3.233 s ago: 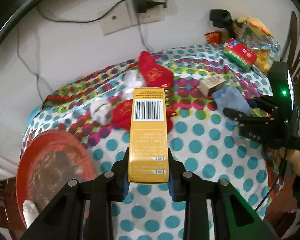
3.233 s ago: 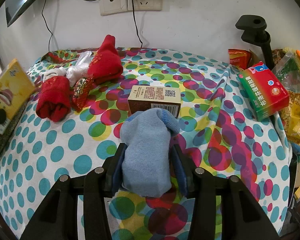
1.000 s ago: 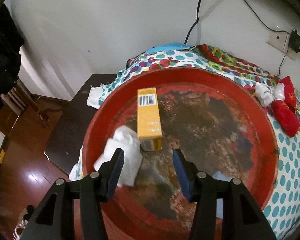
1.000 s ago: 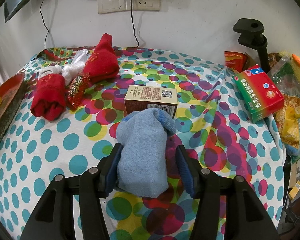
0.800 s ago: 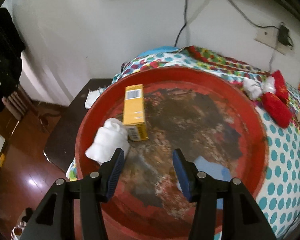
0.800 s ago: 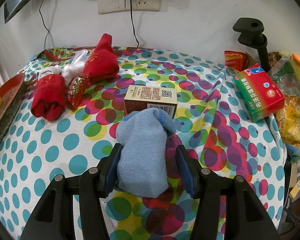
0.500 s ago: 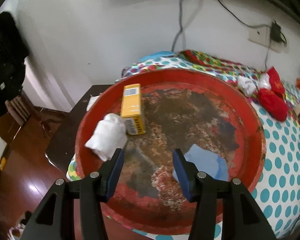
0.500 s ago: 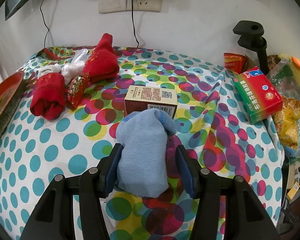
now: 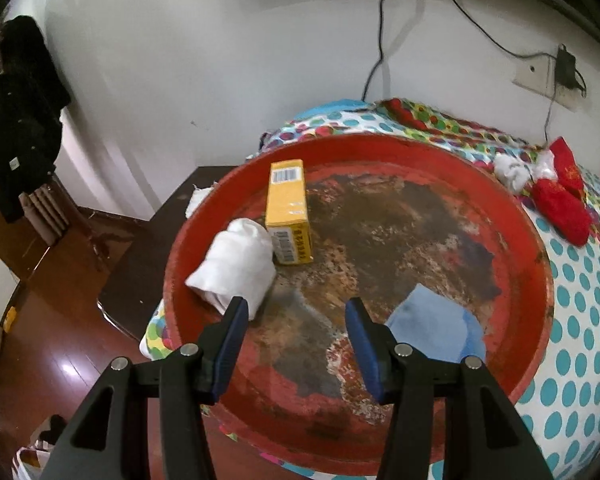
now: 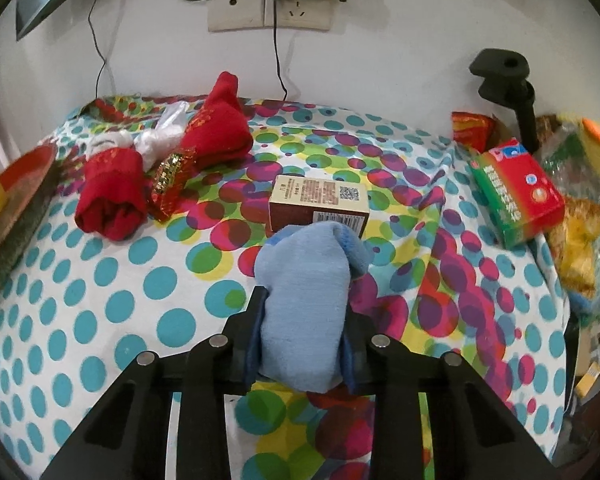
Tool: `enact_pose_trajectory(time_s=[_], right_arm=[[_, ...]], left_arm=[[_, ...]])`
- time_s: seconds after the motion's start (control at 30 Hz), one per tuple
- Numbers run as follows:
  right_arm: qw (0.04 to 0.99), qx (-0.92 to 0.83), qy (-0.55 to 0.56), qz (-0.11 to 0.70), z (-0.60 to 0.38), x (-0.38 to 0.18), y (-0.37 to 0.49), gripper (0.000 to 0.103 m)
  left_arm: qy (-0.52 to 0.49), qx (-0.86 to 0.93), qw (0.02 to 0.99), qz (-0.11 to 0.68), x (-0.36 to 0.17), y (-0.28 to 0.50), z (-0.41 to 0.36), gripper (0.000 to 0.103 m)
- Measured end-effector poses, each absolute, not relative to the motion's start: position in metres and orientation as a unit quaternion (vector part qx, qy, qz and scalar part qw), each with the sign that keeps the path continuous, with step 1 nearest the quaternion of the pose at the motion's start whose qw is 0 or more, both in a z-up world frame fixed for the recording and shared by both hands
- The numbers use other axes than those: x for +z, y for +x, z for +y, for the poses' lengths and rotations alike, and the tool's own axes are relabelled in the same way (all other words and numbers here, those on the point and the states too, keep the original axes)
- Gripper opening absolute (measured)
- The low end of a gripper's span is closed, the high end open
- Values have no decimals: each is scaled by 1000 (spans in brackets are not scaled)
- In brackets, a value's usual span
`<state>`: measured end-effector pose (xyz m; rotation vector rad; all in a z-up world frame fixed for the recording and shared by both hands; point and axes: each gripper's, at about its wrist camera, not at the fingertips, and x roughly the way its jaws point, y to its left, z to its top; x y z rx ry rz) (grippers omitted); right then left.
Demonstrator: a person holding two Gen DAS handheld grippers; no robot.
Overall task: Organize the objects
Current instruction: 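Carry the light blue sock to the red tray and release it with the right tool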
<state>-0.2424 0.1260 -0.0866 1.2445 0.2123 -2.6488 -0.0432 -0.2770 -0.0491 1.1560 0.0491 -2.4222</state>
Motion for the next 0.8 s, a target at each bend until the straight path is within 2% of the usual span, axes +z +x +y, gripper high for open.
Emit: enact_pose_trajectory(time_s=[0.37, 0.8], right_arm=[[112, -902, 410, 76, 124, -59, -235, 29], [169, -896, 398, 106, 59, -35, -218, 29]], left_arm=[[419, -878, 224, 51, -48, -40, -286, 52], [401, -875, 255, 88, -46, -31, -308, 52]])
